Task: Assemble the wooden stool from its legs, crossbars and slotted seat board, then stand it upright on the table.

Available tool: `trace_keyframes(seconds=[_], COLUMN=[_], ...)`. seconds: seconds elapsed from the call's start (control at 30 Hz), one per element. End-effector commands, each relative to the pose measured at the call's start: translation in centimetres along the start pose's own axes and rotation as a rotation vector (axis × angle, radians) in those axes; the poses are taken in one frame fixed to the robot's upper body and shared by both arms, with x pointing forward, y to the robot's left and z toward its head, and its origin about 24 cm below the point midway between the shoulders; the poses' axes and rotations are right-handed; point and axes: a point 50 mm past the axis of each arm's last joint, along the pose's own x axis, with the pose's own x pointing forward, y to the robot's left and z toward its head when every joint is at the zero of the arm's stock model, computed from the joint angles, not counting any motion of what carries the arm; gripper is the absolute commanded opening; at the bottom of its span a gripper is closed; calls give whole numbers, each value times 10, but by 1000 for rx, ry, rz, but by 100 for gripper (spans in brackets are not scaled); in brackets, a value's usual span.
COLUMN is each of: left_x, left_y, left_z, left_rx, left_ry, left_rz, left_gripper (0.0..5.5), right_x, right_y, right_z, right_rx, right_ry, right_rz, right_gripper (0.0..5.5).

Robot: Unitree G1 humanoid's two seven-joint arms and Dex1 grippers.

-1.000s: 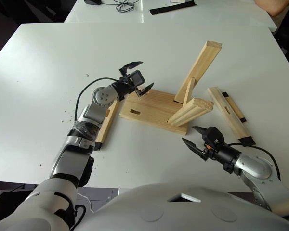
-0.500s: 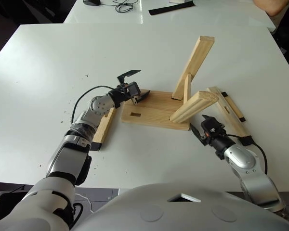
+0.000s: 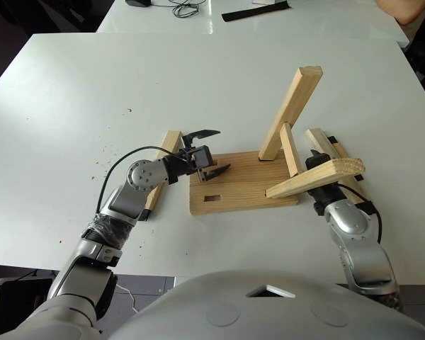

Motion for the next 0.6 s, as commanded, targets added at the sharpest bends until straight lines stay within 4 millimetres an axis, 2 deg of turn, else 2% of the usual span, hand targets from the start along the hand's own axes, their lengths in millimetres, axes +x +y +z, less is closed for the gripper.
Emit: trace_keyframes(seconds=[0.03,0.17,0.3,0.4,0.6], left_x=[-5,8,18,17,0], left_y=[16,37,38,33,26], left_z=[1,21,23,15,-18], left_rx=[19,40,147,170,161], left_ry=[34,-48,-75,-76,23], left_rz=[66,154,120,77,55], left_gripper=[476,476,476,476,476], right_x=[-29,-44,-48,-49,-64], right_y=[-10,-3,9,10,4], right_z=[-4,-11,-10,-8,-9], right_rx=[-40,-48,-49,-54,-64], right_ry=[38,79,63,63,101], right_rz=[146,302,400,429,474], right_gripper=[301,301,301,301,301])
